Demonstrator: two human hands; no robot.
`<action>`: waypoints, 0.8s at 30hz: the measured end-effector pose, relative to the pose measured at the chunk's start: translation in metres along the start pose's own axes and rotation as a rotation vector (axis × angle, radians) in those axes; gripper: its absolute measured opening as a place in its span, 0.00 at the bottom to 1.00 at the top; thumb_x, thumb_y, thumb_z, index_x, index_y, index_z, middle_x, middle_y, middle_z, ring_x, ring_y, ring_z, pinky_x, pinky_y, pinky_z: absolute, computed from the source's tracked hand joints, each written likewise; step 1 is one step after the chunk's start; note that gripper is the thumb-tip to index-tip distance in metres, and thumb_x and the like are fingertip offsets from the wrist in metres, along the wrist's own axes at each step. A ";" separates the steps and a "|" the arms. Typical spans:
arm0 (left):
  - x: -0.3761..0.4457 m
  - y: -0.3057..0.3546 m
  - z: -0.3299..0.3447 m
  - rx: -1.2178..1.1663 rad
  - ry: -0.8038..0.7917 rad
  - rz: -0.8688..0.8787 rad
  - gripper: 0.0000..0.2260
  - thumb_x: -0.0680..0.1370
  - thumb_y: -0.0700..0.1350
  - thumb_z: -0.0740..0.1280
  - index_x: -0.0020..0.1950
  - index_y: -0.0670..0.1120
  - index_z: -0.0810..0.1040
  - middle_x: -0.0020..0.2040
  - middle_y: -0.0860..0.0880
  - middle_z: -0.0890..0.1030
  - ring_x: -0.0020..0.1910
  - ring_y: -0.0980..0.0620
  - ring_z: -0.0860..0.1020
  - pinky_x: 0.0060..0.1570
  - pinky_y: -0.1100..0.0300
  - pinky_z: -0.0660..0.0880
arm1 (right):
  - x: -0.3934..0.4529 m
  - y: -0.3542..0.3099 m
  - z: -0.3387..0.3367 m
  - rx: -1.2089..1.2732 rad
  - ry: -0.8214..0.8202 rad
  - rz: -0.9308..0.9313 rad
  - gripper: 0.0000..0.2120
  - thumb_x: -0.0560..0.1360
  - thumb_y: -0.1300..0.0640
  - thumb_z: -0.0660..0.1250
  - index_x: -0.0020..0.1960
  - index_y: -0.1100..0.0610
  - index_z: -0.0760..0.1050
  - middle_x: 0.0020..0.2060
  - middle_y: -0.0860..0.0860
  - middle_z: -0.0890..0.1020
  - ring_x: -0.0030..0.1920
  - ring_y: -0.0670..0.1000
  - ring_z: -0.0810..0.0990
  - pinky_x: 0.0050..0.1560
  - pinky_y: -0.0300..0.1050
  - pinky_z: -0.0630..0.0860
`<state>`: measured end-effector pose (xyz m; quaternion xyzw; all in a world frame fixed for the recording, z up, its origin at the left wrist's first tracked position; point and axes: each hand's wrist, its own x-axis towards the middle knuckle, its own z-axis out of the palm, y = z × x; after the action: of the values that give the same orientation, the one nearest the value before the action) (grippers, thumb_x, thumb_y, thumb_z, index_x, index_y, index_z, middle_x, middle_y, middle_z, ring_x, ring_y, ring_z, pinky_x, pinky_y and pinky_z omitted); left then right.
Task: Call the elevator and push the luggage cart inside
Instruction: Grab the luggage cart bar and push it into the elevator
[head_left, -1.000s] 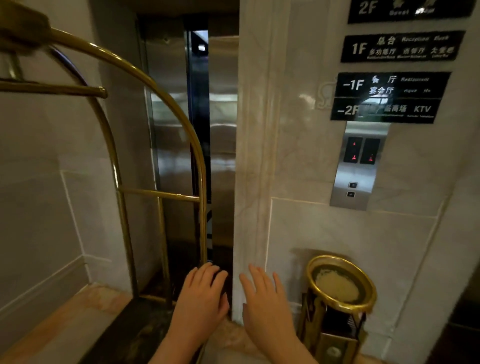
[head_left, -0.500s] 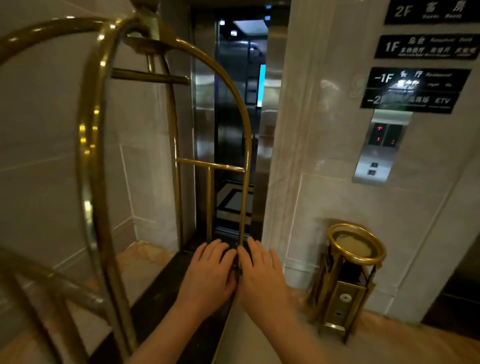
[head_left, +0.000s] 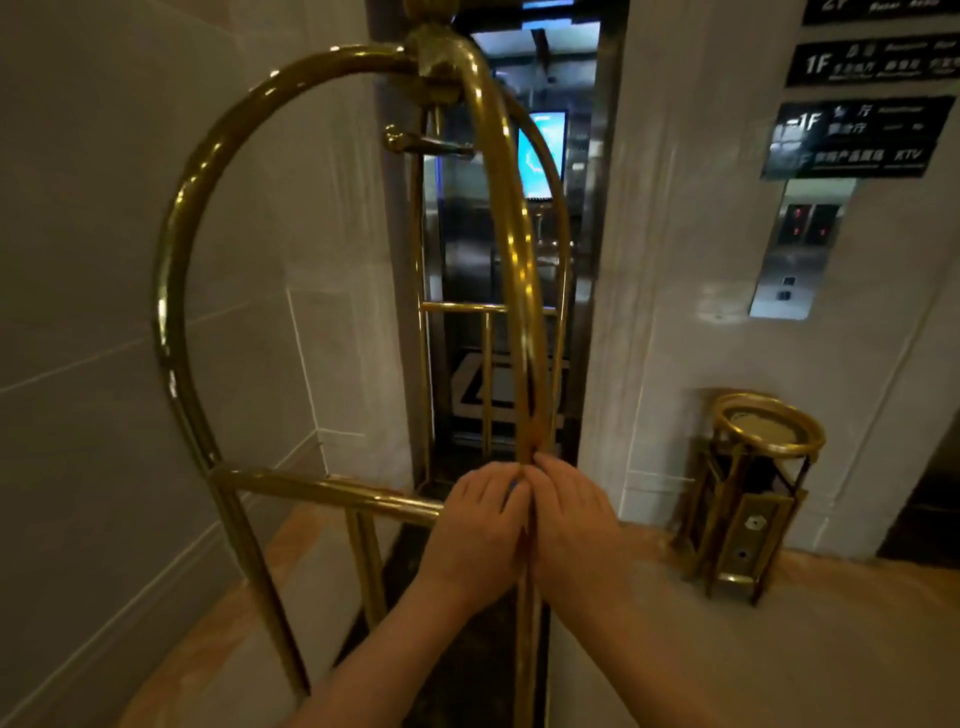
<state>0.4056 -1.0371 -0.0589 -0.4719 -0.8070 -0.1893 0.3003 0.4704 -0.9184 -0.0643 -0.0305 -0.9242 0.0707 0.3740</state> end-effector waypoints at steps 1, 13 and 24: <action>-0.011 -0.019 -0.007 0.011 -0.020 0.005 0.20 0.75 0.52 0.61 0.65 0.46 0.71 0.63 0.46 0.77 0.63 0.47 0.73 0.65 0.52 0.69 | 0.002 -0.023 0.009 -0.002 -0.003 0.004 0.24 0.70 0.55 0.73 0.64 0.57 0.72 0.63 0.57 0.77 0.64 0.57 0.74 0.64 0.55 0.70; -0.064 -0.224 0.000 0.122 -0.410 -0.248 0.34 0.72 0.56 0.67 0.74 0.53 0.56 0.70 0.45 0.68 0.70 0.43 0.65 0.69 0.38 0.61 | 0.054 -0.075 0.131 -0.155 -0.489 0.101 0.33 0.70 0.46 0.69 0.71 0.52 0.64 0.65 0.52 0.73 0.64 0.56 0.71 0.66 0.58 0.66; -0.082 -0.375 0.019 0.040 -0.438 -0.191 0.15 0.63 0.56 0.75 0.38 0.62 0.69 0.37 0.61 0.76 0.35 0.60 0.75 0.33 0.63 0.71 | 0.086 -0.047 0.144 -0.160 -0.803 0.089 0.15 0.73 0.46 0.65 0.58 0.44 0.67 0.53 0.48 0.79 0.51 0.51 0.77 0.50 0.46 0.71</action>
<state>0.1020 -1.2603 -0.1359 -0.4173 -0.8974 -0.0939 0.1079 0.3086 -0.9707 -0.1005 -0.0693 -0.9971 0.0211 -0.0236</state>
